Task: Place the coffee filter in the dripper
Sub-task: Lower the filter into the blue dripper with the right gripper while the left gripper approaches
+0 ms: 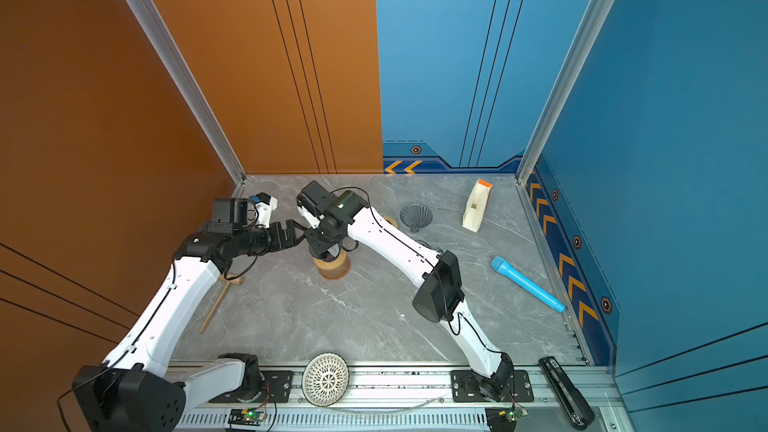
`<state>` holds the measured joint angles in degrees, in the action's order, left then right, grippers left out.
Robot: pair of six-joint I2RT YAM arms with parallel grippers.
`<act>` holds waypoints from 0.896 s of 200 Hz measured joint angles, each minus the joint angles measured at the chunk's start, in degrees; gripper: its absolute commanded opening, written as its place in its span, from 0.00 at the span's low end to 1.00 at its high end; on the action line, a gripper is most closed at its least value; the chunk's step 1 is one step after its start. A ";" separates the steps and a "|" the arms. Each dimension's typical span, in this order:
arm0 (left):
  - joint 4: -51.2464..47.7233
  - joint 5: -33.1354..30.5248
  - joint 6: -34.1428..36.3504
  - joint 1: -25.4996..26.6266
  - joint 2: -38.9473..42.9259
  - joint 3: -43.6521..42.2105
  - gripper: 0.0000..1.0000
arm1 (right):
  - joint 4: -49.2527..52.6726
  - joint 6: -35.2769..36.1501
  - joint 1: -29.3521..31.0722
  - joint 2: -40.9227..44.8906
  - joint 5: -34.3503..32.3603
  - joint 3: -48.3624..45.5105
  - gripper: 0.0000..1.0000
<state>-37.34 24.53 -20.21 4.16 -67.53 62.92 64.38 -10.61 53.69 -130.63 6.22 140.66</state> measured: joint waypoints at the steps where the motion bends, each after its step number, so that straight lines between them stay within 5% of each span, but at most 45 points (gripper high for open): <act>1: 0.04 0.02 -0.15 0.02 -0.04 0.00 0.94 | -0.02 0.00 0.00 0.00 0.00 0.00 0.36; 108: 2.34 -0.50 -4.81 3.04 -4.90 0.28 0.87 | -6.03 0.22 -0.83 9.44 0.24 -9.11 0.45; 179: 3.30 -0.48 -5.38 4.59 -8.79 0.44 0.62 | -10.12 0.04 -2.29 12.15 0.13 -12.63 0.47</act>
<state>-34.04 24.05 -25.58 8.75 -76.31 63.35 54.26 -10.57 51.40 -118.48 6.35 128.03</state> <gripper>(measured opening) 0.641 0.466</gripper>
